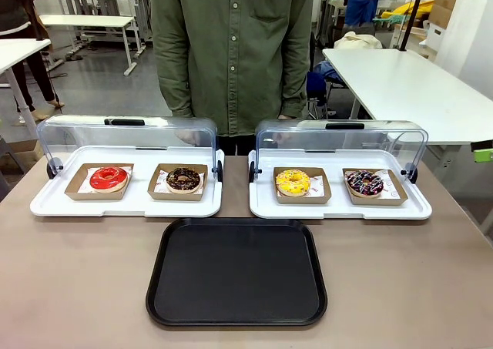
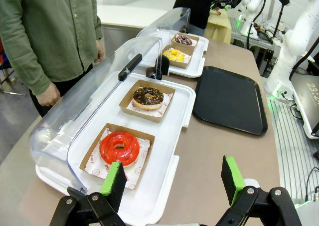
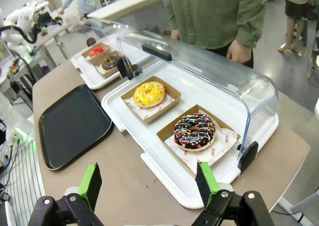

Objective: Move the third donut from the left to the tray.
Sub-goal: Pick up the Paper togo box containing the Donut indicated by the person and place it on the Handle tray.

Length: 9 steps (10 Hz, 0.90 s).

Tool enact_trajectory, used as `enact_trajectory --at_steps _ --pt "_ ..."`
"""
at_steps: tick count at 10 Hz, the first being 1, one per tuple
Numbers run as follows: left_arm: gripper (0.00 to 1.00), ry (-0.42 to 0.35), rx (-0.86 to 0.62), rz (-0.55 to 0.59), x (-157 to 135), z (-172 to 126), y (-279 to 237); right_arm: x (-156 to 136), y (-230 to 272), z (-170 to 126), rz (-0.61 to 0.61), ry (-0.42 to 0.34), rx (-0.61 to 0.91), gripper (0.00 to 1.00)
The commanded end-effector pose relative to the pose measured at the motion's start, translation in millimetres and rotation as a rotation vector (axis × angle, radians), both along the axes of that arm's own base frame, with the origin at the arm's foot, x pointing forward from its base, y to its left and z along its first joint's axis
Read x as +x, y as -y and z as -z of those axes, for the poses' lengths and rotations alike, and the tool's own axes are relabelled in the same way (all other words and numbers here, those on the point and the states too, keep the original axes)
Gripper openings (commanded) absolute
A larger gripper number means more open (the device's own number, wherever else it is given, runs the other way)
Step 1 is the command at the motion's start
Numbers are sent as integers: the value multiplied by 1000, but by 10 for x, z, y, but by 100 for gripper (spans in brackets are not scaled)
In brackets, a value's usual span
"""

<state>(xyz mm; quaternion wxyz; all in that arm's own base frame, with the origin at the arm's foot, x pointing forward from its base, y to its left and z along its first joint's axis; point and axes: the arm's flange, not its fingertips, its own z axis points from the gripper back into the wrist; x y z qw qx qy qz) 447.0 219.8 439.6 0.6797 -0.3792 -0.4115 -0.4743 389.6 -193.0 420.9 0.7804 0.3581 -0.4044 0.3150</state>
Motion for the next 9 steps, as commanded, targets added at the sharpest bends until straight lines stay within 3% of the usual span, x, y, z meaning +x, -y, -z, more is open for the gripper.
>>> enact_trajectory --at_steps 1,9 --pt "100 -2 6 3 -2 -19 0 8 -8 -11 2 15 14 100" --pt "100 -2 6 3 -2 -19 0 8 -8 -11 2 15 14 100"
